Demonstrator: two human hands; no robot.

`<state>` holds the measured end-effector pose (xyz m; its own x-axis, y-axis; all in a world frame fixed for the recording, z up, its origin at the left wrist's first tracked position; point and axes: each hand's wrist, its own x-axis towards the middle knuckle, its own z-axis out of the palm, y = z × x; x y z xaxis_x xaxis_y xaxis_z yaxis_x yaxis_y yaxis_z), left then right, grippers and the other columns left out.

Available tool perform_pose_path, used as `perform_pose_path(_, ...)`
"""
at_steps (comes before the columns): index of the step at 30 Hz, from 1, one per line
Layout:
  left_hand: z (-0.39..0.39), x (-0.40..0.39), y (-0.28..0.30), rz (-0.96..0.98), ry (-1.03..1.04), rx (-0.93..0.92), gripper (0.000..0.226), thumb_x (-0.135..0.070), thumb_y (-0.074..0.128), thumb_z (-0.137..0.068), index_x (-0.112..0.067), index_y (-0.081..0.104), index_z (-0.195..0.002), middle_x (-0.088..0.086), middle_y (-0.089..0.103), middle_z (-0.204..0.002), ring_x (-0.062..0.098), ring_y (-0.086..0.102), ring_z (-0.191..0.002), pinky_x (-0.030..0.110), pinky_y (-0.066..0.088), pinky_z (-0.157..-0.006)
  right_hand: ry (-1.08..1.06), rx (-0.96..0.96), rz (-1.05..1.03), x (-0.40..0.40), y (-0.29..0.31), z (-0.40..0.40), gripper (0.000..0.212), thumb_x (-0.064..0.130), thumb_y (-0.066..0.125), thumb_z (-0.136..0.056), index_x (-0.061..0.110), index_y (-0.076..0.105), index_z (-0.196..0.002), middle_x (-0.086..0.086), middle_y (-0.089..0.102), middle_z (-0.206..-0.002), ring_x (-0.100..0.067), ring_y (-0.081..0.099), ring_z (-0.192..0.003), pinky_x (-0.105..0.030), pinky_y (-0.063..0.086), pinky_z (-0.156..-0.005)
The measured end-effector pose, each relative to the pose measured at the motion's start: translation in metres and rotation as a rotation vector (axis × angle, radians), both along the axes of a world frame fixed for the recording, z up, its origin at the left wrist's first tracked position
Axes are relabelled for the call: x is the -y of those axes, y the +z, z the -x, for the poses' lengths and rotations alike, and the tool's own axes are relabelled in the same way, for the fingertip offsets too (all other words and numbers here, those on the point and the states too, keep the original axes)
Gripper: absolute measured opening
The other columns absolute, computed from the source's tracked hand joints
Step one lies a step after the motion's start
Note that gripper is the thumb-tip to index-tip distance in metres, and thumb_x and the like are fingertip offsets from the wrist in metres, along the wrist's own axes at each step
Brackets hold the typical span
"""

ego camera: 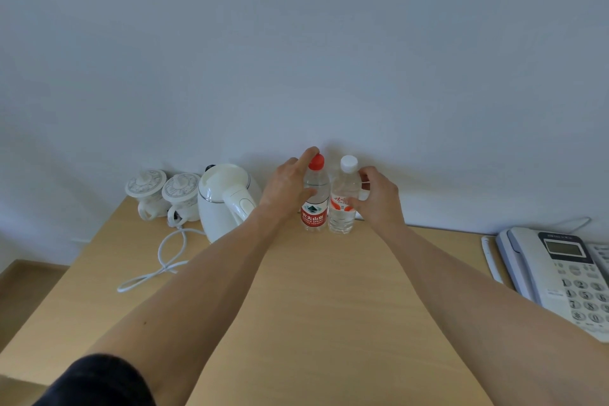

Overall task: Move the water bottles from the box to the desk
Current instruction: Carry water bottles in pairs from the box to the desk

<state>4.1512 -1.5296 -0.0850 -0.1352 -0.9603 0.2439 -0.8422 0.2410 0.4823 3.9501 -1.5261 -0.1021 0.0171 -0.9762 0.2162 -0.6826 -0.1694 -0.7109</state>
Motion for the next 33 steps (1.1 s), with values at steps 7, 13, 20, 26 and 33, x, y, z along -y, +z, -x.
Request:
perform_pose_path(7,-0.013,-0.008,0.005,0.075,0.042,0.089,0.074,-0.035,0.075,-0.085,-0.032,0.036,-0.148,0.006,0.059,-0.105,0.023,0.058,-0.098,0.042,0.056,-0.076,-0.025,-0.071,-0.010,-0.006,0.002,0.017,0.054,0.007,0.076,-0.077,0.008,0.056,-0.128,-0.009,0.063,-0.121,-0.023,0.061,-0.109,-0.036,0.049,-0.094)
perform_pose_path(13,-0.014,-0.013,0.015,0.192,0.142,0.214,0.054,-0.044,0.058,-0.097,-0.024,0.042,-0.144,0.007,0.060,-0.119,0.027,0.057,-0.107,0.037,0.050,-0.071,-0.026,-0.102,-0.049,-0.016,0.008,0.025,0.056,0.011,0.070,-0.082,0.018,0.053,-0.134,-0.005,0.059,-0.128,-0.022,0.058,-0.113,-0.035,0.049,-0.093)
perform_pose_path(20,-0.009,-0.008,0.036,0.197,0.151,0.227,0.055,-0.051,0.044,-0.101,-0.022,0.042,-0.147,0.007,0.053,-0.138,0.031,0.047,-0.127,0.048,0.045,-0.095,-0.041,-0.194,-0.053,-0.030,0.023,0.027,0.060,0.024,0.067,-0.087,0.027,0.044,-0.143,-0.001,0.052,-0.140,-0.022,0.051,-0.124,-0.037,0.046,-0.096)
perform_pose_path(26,0.024,-0.013,0.052,0.200,0.063,0.289,0.053,-0.049,0.044,-0.101,-0.020,0.045,-0.146,0.009,0.047,-0.148,0.031,0.040,-0.136,0.049,0.039,-0.104,-0.095,-0.265,-0.086,-0.050,0.033,0.038,0.058,0.034,0.063,-0.092,0.027,0.043,-0.145,-0.001,0.048,-0.145,-0.024,0.048,-0.129,-0.038,0.045,-0.098)
perform_pose_path(33,0.092,-0.036,0.062,0.214,-0.131,0.388,0.052,-0.049,0.040,-0.102,-0.022,0.044,-0.147,0.004,0.031,-0.160,0.028,0.021,-0.149,0.046,0.025,-0.119,-0.240,-0.272,-0.102,-0.095,0.042,0.080,0.050,0.048,0.053,-0.097,0.026,0.046,-0.141,-0.002,0.050,-0.140,-0.026,0.050,-0.123,-0.041,0.046,-0.095)
